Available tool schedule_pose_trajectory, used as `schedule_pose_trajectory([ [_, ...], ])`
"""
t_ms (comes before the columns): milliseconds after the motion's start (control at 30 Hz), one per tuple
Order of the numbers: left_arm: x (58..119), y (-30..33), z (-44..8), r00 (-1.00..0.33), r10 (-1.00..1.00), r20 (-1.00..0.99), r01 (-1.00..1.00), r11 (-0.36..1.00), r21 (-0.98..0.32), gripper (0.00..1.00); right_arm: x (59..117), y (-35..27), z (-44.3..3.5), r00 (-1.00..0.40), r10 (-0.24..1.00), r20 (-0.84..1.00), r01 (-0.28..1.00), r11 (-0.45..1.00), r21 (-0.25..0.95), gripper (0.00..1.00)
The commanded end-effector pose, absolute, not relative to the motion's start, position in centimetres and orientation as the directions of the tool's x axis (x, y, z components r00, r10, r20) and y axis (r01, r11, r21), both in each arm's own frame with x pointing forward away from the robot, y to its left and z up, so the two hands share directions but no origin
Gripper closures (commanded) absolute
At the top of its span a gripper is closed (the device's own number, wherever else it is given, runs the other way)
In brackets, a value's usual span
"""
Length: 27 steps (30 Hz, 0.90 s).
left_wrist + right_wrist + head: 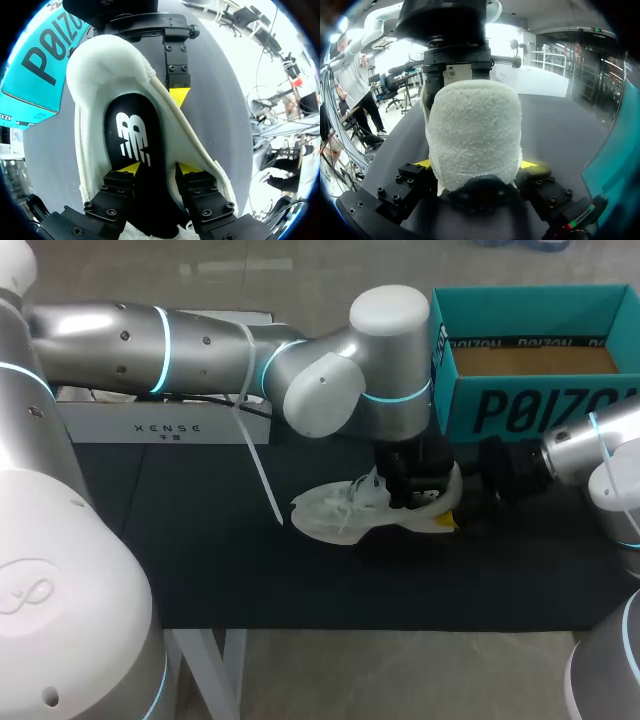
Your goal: Take the shoe out of the shoebox, open the shoe tongue, remove and reinsert the insole, then place the shoe into the shoebox
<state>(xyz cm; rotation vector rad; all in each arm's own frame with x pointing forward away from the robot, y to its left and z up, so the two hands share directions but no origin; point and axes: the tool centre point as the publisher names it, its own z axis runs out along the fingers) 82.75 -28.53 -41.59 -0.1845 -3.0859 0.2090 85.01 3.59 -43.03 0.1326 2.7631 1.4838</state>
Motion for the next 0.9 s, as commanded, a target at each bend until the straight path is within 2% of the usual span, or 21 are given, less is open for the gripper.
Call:
schedule_pose_trajectory([
  [33, 83.0, -28.4, -43.3, -0.996, 0.087, -0.035, 0.091, 0.987, -0.135, 0.56, 84.9, 3.6, -43.4, -0.996, 0.077, 0.039, 0.075, 0.552, 0.830, 1.00],
  [500, 84.3, -28.4, -43.5, -0.975, -0.012, -0.221, 0.021, 0.989, -0.149, 0.49, 84.9, 3.6, -43.4, -0.996, 0.077, 0.039, 0.075, 0.552, 0.830, 1.00],
  [533, 84.5, -28.4, -43.6, -0.976, -0.018, -0.216, 0.014, 0.989, -0.146, 0.35, 84.9, 3.6, -43.4, -0.996, 0.077, 0.039, 0.075, 0.552, 0.830, 1.00],
  [600, 84.7, -28.4, -43.7, -0.976, -0.023, -0.217, 0.008, 0.990, -0.142, 0.24, 84.9, 3.6, -43.4, -0.996, 0.077, 0.039, 0.075, 0.552, 0.830, 1.00],
  [633, 84.7, -28.4, -43.7, -0.976, -0.028, -0.217, 0.003, 0.990, -0.141, 0.36, 84.9, 3.6, -43.4, -0.996, 0.077, 0.039, 0.075, 0.552, 0.830, 1.00],
  [700, 85.0, -28.3, -43.6, -0.975, -0.027, -0.221, 0.004, 0.991, -0.137, 0.76, 84.9, 3.6, -43.4, -0.996, 0.077, 0.039, 0.075, 0.552, 0.830, 1.00],
  [733, 85.1, -28.3, -43.6, -0.975, -0.032, -0.222, -0.001, 0.990, -0.139, 1.00, 84.9, 3.6, -43.4, -0.996, 0.077, 0.039, 0.075, 0.552, 0.830, 1.00],
  [900, 85.7, -28.1, -43.5, -0.973, -0.042, -0.226, -0.012, 0.991, -0.134, 1.00, 84.9, 3.6, -43.4, -0.996, 0.077, 0.039, 0.075, 0.552, 0.830, 1.00],
])
